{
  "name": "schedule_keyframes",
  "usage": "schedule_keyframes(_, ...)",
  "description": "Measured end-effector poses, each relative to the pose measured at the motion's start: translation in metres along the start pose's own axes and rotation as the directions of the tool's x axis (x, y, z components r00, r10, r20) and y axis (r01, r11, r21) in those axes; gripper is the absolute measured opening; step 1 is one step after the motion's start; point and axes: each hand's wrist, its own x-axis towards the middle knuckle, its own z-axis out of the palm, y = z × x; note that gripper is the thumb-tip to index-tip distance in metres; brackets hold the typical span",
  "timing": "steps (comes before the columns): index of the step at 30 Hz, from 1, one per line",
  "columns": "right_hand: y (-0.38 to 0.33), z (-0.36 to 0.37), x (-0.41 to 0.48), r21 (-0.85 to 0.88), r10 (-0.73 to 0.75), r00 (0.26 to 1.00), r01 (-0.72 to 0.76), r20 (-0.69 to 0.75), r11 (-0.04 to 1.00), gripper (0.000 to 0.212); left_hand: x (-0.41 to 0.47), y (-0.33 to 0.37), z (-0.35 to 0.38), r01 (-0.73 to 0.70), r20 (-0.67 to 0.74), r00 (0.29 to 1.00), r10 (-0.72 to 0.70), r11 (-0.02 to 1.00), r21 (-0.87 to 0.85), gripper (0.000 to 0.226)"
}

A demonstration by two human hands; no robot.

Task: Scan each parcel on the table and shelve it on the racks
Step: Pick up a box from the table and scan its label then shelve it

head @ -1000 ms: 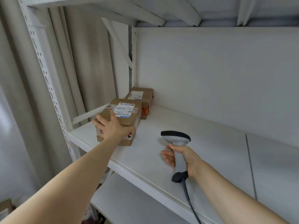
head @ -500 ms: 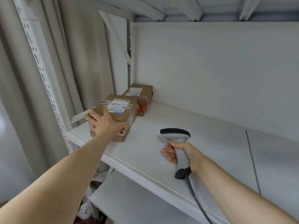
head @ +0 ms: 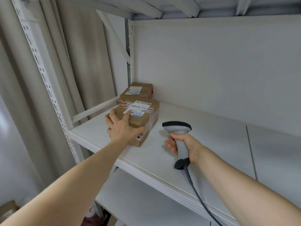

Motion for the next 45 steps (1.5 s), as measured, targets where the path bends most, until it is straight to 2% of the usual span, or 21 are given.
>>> schedule_keyframes(8,-0.010,0.019,-0.005,-0.089,0.019,0.996,-0.011,0.088,0.996,0.011,0.000,0.028,0.004,-0.011,-0.004,1.000,0.011,0.998,0.065,0.074)
schedule_keyframes(15,-0.007,0.012,0.000,-0.052,-0.023,1.000,0.023,0.008,0.998,0.012,0.012,0.042,0.005,0.146,-0.029,0.989,-0.143,0.982,0.119,0.077)
schedule_keyframes(21,-0.009,0.006,-0.002,-0.018,-0.027,1.000,0.027,-0.010,0.999,0.013,0.032,0.051,-0.003,0.148,-0.075,0.988,-0.138,0.979,0.143,0.073)
schedule_keyframes(31,-0.009,0.005,-0.003,-0.012,-0.023,1.000,0.023,-0.005,1.000,0.015,0.046,0.034,-0.011,0.172,-0.115,0.981,-0.157,0.975,0.139,0.075)
schedule_keyframes(39,-0.004,0.008,-0.001,-0.025,-0.011,1.000,0.011,-0.003,1.000,0.016,0.048,-0.021,-0.026,0.181,0.018,0.983,-0.183,0.981,0.074,0.076)
schedule_keyframes(45,0.000,0.013,0.002,-0.034,0.002,1.000,-0.002,-0.005,0.999,0.017,0.041,-0.035,-0.031,0.159,0.000,0.987,-0.159,0.986,0.040,0.065)
